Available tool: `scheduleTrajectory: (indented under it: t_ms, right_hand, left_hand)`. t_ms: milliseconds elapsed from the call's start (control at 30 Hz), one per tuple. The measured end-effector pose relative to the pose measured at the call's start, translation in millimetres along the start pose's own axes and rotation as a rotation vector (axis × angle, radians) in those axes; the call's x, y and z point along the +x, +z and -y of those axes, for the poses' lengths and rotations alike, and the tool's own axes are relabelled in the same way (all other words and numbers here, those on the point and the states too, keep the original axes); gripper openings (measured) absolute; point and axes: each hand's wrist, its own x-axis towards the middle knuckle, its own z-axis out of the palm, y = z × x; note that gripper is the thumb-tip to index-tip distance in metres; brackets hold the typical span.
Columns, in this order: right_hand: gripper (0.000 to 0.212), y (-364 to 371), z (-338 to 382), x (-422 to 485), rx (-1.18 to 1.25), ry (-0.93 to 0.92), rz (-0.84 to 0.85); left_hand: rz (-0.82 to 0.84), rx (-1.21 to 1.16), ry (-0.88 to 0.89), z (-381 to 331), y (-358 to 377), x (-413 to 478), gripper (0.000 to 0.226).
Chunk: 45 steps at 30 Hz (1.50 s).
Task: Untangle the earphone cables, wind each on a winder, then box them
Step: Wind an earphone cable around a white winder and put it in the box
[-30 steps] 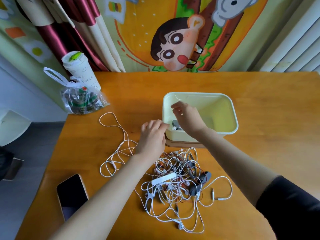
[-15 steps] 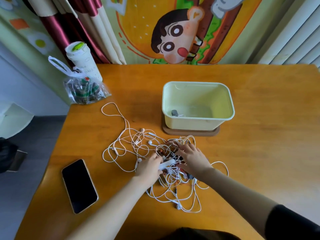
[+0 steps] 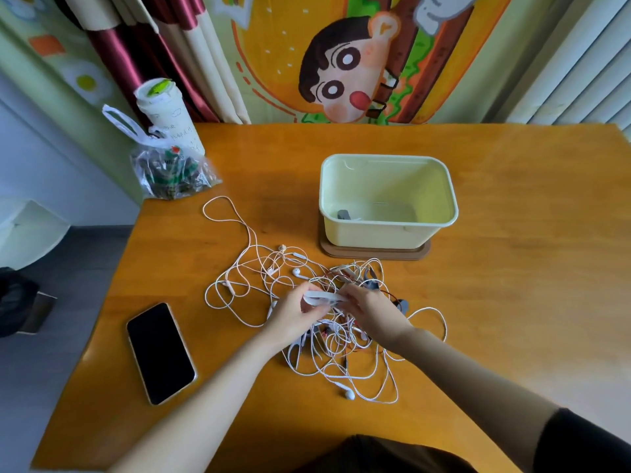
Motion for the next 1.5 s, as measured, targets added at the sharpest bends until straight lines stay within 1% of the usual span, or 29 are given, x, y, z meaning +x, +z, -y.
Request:
scheduleTrajectory:
  t_ms: [100, 233, 333, 467, 533, 633, 700, 767, 833, 900, 967, 1033, 1100, 1167, 1233, 1300, 1333, 1400, 1467, 1500]
  right_hand:
    - [0.016, -8.9, 0.6, -7.1, 0.099, 0.013, 0.030]
    - [0.009, -15.9, -0.3, -17.8, 0.191, 0.051, 0.071]
    - [0.013, -15.5, 0.5, -23.2, 0.191, 0.059, 0.045]
    - [0.022, -13.3, 3.1, -29.5, 0.160, 0.010, -0.013]
    - [0.025, -12.2, 3.2, -30.9, 0.138, -0.014, -0.045]
    - [0.032, -9.8, -2.3, -34.7, 0.091, -0.019, -0.050]
    - [0.036, -8.5, -10.9, -40.2, 0.045, 0.044, -0.036]
    - [0.032, -6.6, -22.0, -49.0, -0.032, 0.115, -0.028]
    - [0.027, -4.0, -35.3, -57.5, -0.175, 0.158, 0.021]
    - [0.027, -0.3, -46.5, -67.0, -0.349, 0.195, 0.125]
    - [0.030, 4.2, -53.9, -76.0, -0.447, 0.220, 0.201]
    - [0.037, 10.1, -57.6, -82.3, -0.456, 0.258, 0.203]
    - [0.041, 14.0, -58.2, -84.2, -0.415, 0.327, 0.172]
    - [0.036, 16.3, -57.7, -84.6, -0.404, 0.362, 0.166]
    - [0.024, 16.8, -56.2, -83.8, -0.418, 0.358, 0.176]
    - [0.020, 16.5, -50.9, -83.5, -0.397, 0.364, 0.186]
    - [0.019, 16.9, -48.1, -82.6, -0.357, 0.367, 0.182]
    - [0.019, 17.2, -37.7, -81.4, -0.258, 0.332, 0.144]
    - [0.018, 16.1, -23.7, -81.1, -0.157, 0.250, 0.067]
    - [0.018, 14.8, -16.7, -81.7, -0.113, 0.204, 0.035]
  left_hand:
    - [0.026, -0.124, -0.017, -1.5, 1.3, -4.8, 0.009]
    - [0.009, -0.145, -0.016, -2.0, 6.1, -8.7, 0.007]
    - [0.000, -0.090, 0.017, -5.8, 9.7, -10.7, 0.007]
    - [0.176, 0.049, 0.042, -12.4, 12.7, -15.2, 0.013]
    - [0.196, 0.132, 0.054, -12.4, 15.1, -16.1, 0.013]
    - [0.094, 0.200, 0.043, -8.0, 16.5, -16.4, 0.012]
    - [0.026, 0.237, 0.008, -0.4, 14.9, -17.3, 0.013]
    - [-0.017, 0.282, -0.027, 11.6, 12.9, -18.6, 0.013]
    - [-0.056, 0.354, -0.065, 22.1, 11.5, -20.9, 0.016]
    - [-0.095, 0.490, -0.083, 29.1, 12.1, -24.8, 0.017]
    - [-0.129, 0.692, -0.061, 32.9, 12.6, -29.2, 0.013]
    - [-0.136, 0.840, -0.040, 36.8, 14.4, -32.5, 0.015]
    - [-0.125, 0.889, -0.064, 40.1, 17.8, -34.2, 0.019]
    - [-0.143, 0.881, -0.063, 39.3, 23.3, -36.6, 0.027]
    - [-0.178, 0.880, 0.003, 36.4, 30.8, -40.0, 0.029]
    - [-0.183, 0.847, 0.088, 30.7, 39.3, -44.4, 0.028]
    - [-0.161, 0.801, 0.127, 26.9, 43.6, -46.4, 0.029]
    - [-0.066, 0.654, 0.176, 17.1, 53.4, -50.0, 0.035]
    - [0.045, 0.544, 0.217, 3.7, 64.0, -52.7, 0.041]
    - [0.071, 0.523, 0.236, -1.8, 68.9, -53.1, 0.041]
